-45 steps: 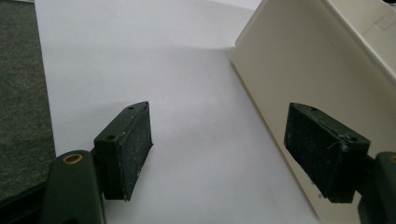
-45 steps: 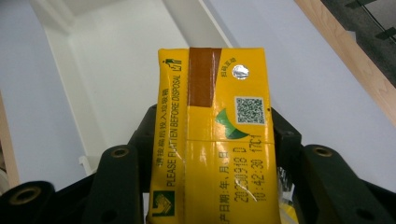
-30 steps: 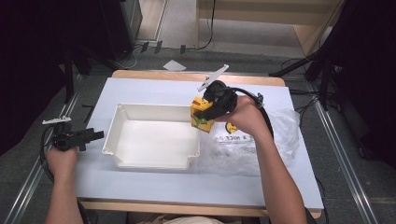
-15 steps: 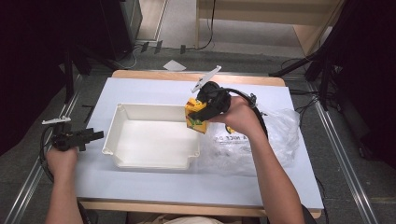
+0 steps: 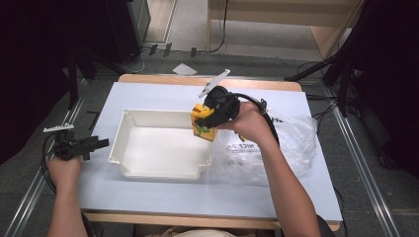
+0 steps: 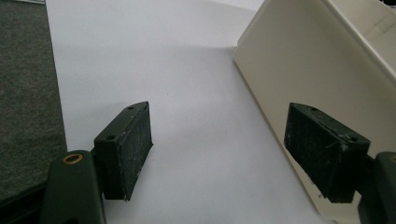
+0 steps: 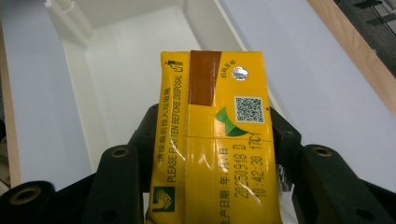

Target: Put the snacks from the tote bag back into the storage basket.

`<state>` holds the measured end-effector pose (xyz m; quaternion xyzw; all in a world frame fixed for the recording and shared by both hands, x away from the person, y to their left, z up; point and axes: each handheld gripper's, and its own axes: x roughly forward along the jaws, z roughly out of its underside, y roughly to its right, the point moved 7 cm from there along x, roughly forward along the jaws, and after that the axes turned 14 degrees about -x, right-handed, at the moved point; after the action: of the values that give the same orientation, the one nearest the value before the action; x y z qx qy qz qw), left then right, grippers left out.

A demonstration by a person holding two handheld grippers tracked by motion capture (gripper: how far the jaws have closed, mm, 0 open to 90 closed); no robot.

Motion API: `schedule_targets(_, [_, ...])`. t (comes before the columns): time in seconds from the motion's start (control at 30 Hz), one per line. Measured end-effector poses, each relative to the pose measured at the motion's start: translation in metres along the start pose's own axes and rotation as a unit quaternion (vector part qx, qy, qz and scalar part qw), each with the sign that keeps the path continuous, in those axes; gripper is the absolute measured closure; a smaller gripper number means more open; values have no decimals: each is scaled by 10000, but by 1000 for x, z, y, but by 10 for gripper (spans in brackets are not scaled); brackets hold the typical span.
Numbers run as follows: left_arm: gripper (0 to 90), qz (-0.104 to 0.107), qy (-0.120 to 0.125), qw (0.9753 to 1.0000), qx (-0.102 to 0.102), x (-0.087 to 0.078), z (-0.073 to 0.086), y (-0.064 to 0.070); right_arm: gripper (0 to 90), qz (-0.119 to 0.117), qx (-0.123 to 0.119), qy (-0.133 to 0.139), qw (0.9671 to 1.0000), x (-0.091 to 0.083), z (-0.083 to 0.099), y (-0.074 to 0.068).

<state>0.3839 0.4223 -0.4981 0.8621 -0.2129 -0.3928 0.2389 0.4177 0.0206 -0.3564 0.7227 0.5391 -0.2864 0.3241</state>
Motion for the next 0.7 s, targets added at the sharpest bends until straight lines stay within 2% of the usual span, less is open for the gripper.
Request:
schedule_targets(0.33, [245, -3, 16, 10000, -4, -1, 0, -1, 528, -53, -75, 54, 9999, 7, -7, -4])
schedule_targets(0.7, [245, 8, 64, 10000, -46, -4, 1, -2, 528, -183, -131, 107, 9997, 25, -14, -8])
